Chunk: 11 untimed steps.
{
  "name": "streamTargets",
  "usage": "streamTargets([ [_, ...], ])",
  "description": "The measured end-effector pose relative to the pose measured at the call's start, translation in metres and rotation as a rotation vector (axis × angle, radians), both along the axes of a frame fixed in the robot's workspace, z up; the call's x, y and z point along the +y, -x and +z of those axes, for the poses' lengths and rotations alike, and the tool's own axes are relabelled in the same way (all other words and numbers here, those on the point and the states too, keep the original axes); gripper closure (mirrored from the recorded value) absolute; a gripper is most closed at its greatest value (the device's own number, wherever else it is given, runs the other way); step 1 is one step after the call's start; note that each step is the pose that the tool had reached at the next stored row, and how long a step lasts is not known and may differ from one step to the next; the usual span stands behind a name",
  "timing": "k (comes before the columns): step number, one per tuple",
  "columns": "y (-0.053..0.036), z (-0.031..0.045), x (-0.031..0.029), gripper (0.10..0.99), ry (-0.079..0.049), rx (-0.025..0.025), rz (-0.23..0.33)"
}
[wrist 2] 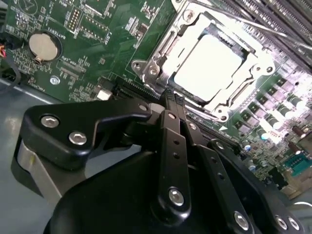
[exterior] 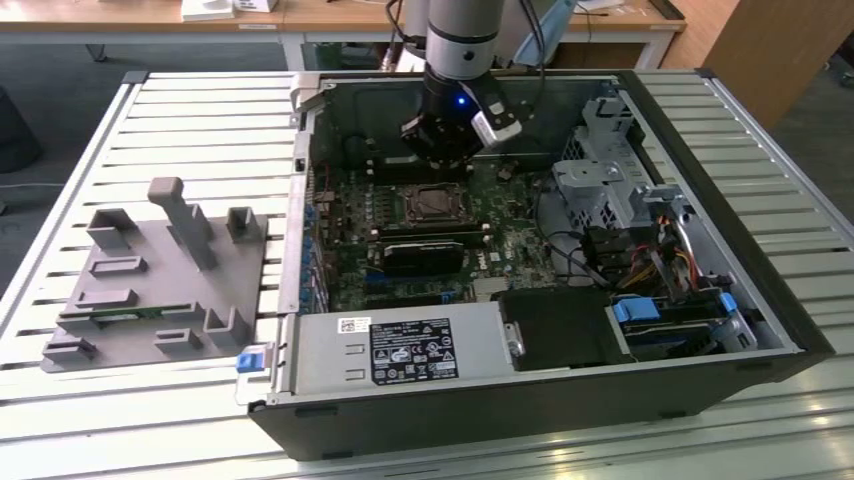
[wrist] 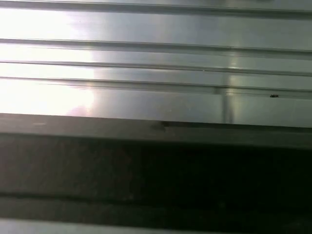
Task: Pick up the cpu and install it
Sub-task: 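Install the first cpu locking lever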
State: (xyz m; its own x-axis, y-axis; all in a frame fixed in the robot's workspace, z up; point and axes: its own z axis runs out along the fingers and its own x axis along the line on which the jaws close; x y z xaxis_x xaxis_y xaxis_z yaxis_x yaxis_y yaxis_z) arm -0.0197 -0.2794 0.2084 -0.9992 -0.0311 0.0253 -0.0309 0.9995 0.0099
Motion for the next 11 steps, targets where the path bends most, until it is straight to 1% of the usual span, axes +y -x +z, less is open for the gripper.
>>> streamTargets([
  [7,-0.0001,0.0,-0.006,0.98,-0.004,-0.0001,0.0],
  [11,-0.0007,0.0,-0.0084,0.98,-0.006,0.0,0.0],
])
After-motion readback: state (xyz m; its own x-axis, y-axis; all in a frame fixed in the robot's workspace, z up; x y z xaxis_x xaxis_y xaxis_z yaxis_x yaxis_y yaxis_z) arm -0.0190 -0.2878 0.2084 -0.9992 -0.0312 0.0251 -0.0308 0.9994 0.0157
